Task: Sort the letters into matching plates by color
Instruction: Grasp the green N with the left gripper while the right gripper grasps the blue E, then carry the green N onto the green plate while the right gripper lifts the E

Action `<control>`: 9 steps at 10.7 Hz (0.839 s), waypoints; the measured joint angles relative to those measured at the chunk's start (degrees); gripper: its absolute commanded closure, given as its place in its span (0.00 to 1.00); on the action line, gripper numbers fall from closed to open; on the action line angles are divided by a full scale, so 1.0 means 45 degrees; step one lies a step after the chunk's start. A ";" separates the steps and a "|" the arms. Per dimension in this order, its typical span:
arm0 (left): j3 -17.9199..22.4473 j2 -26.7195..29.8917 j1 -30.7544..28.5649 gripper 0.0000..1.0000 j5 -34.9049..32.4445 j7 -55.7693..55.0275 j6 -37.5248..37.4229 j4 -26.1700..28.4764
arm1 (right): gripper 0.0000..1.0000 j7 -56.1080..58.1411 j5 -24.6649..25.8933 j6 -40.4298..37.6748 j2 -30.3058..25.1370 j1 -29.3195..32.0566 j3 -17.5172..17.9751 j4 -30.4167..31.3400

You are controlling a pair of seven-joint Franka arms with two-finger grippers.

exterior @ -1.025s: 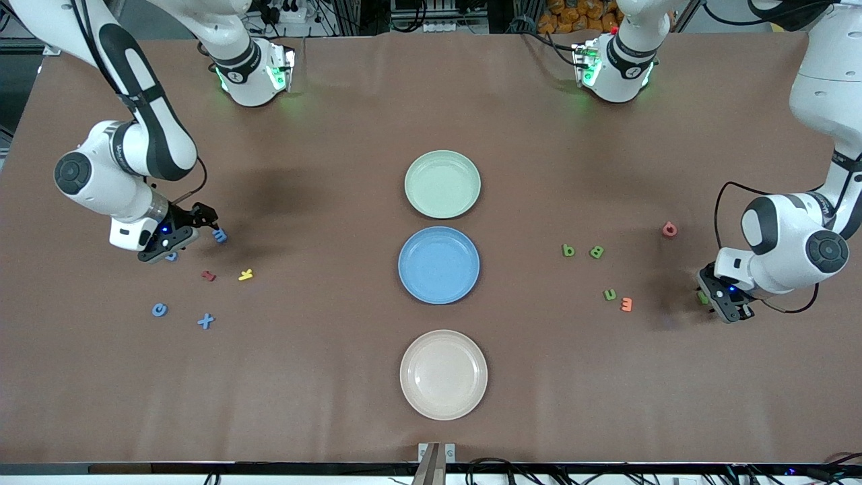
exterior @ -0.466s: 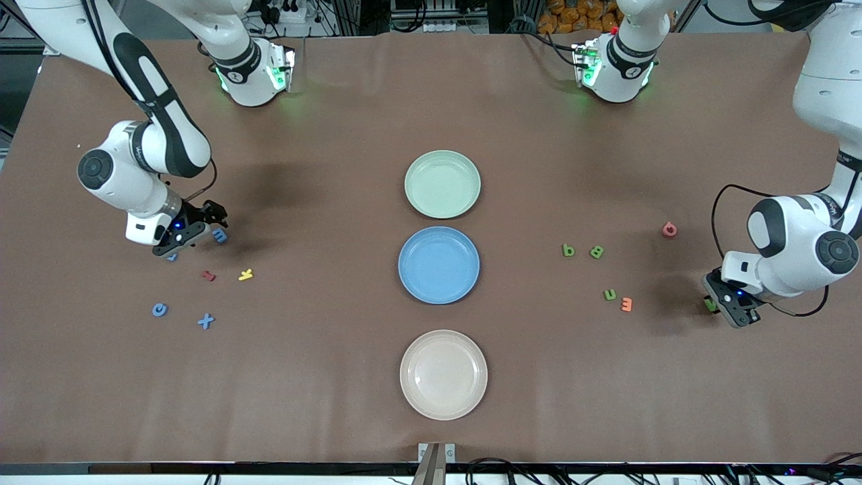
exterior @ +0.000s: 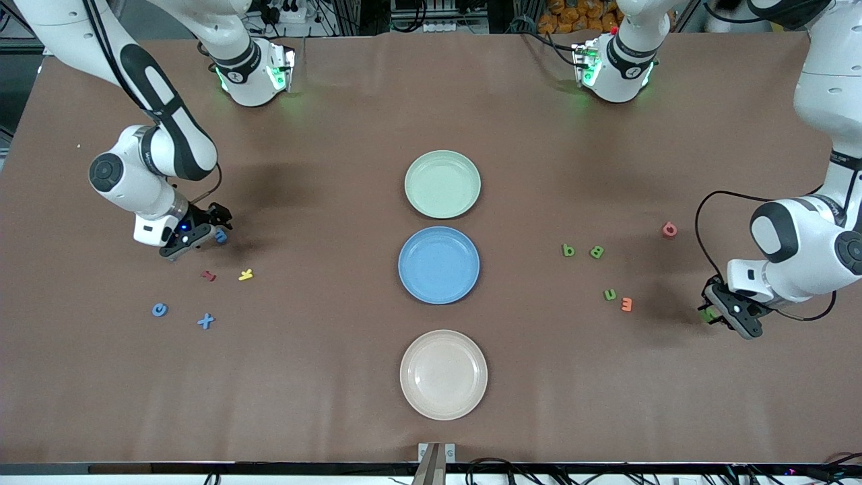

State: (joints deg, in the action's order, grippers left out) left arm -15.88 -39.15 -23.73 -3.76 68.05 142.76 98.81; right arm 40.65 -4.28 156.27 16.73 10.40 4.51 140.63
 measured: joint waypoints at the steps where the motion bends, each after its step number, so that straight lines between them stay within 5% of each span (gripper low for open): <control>1: -0.0206 0.0025 0.0029 1.00 0.0006 -0.0477 0.0000 -0.0058 | 0.14 0.0000 0.0000 0.0044 0.0053 0.0004 0.0000 0.0001; 5: -0.0457 0.0429 0.0828 1.00 0.0008 -0.2486 -0.0567 -0.0340 | 0.24 0.0011 0.0000 0.0055 0.0105 0.0088 0.0000 0.0016; 9: -0.0459 0.1126 0.1945 1.00 0.0006 -0.4870 -0.2529 -0.0912 | 0.44 0.0028 0.0002 0.0120 0.0250 0.0105 0.0001 0.0024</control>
State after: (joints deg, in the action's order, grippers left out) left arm -17.94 -34.09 -14.98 -3.73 46.14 131.38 94.71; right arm 40.77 -4.27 156.81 17.86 10.87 4.51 140.74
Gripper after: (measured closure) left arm 0.652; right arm 0.269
